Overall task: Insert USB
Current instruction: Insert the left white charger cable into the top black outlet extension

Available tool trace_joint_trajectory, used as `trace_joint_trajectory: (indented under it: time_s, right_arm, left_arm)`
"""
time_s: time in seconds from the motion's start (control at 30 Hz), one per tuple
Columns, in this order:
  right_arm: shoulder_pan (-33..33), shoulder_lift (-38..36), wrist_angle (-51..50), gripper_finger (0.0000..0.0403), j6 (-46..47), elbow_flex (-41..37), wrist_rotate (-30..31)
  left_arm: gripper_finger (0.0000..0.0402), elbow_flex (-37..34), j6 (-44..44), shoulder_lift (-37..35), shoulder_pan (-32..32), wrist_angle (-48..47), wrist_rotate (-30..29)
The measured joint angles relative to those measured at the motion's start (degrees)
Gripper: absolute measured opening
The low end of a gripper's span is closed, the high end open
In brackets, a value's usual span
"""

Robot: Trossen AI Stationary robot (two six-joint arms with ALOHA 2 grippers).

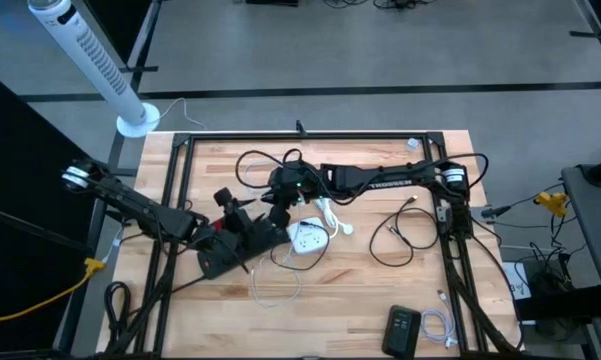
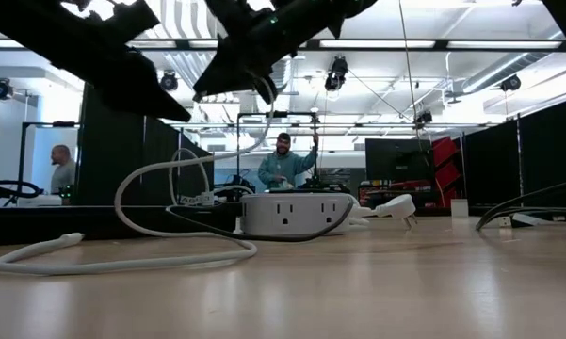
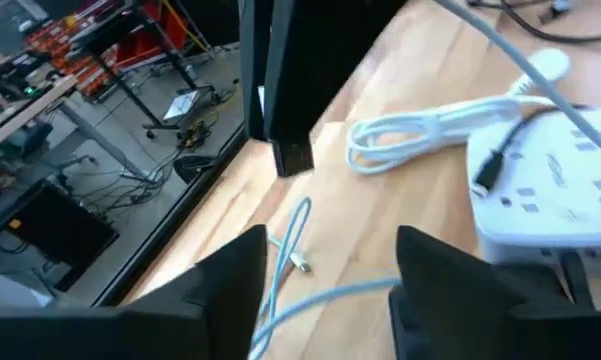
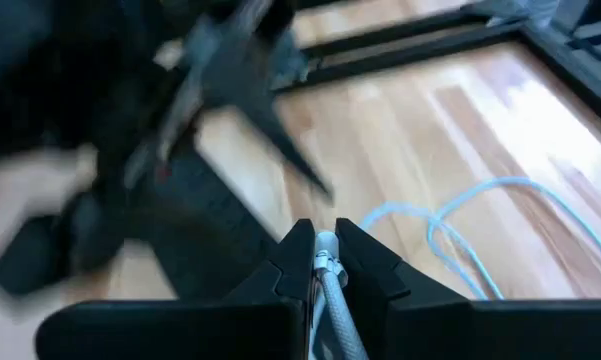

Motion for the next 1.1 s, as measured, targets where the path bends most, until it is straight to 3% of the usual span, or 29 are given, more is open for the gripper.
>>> trace_joint_trajectory:
  time_s: [0.17,0.4,0.6,0.83,1.1]
  right_arm:
    - [0.29,-1.02,-6.58,0.0016,-11.57,0.02,-6.65]
    - [2.09,-0.10,-12.94,0.0016,-29.30,-0.81,-8.80]
    - [1.78,3.35,-3.71,0.0016,-35.09,-4.90,-17.17]
    - [-1.13,6.46,-2.75,0.0016,-40.65,-5.34,-17.34]
    - [-2.01,9.84,-3.33,0.0016,-44.08,-5.35,-20.69]
  left_arm:
    - [0.0256,-0.02,-3.21,-3.79,-3.27,-6.04,4.16]
    - [0.0245,-0.73,-11.71,-3.42,-5.07,-7.45,18.42]
    - [0.0208,-3.55,-20.83,2.83,-5.87,-7.33,19.04]
    - [0.0165,-5.54,-27.54,9.16,-9.07,-5.69,18.69]
    - [0.0118,-5.31,-29.18,13.72,-11.17,-0.78,17.53]
